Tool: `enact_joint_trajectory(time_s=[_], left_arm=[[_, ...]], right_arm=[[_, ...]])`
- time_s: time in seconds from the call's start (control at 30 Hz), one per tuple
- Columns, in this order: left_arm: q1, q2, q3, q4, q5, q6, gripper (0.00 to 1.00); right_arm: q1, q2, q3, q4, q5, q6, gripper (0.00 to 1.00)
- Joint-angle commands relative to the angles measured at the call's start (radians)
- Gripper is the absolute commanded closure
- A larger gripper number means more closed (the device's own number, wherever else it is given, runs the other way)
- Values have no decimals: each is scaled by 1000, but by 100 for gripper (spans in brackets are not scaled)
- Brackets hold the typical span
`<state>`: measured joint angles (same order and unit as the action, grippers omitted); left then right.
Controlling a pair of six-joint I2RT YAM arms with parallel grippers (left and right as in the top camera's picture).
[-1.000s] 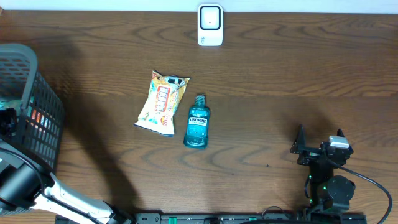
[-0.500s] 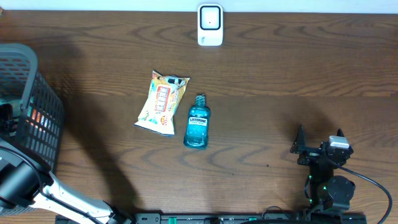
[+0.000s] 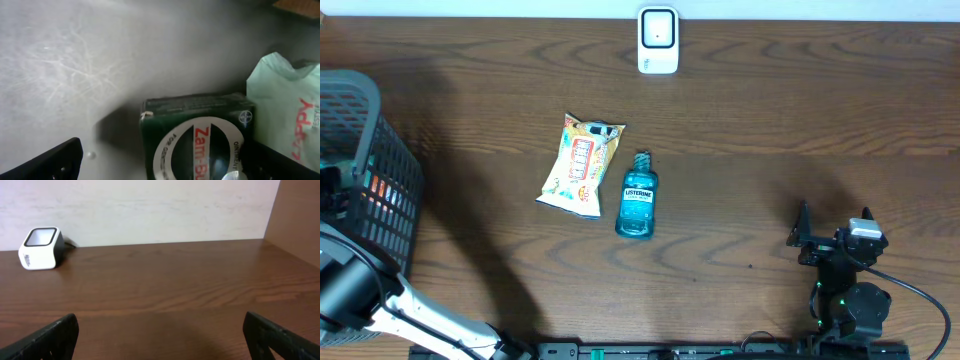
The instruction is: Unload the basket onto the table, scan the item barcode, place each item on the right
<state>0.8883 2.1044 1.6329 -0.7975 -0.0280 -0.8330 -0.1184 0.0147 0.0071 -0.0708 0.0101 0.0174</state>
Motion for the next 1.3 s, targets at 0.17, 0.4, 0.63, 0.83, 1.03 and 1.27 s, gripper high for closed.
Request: enact_joint_trajectory(time_s=[0.17,0.4,0.63,0.83,1.03,1.27], left_arm=[[-6,94,-5,-30,43,79,1],[-3,93,-5,-77,42,134,10],[38,84,-4,-160,42,139,11],[116,84,-4,-263,36,141,17],[171,75,-3,-275,105,160,16],[144,-27,20,-274,122,188,0]], right_arm=[[-2,-7,-2,-4,-5,-8,1],[-2,-7,-2,-4,-5,-8,1],[-2,-7,-2,-4,-5,-8,1],[-2,-7,-2,-4,-5,-8,1],[-2,-7,-2,-4,-5,-8,1],[-2,-7,-2,-4,-5,-8,1]])
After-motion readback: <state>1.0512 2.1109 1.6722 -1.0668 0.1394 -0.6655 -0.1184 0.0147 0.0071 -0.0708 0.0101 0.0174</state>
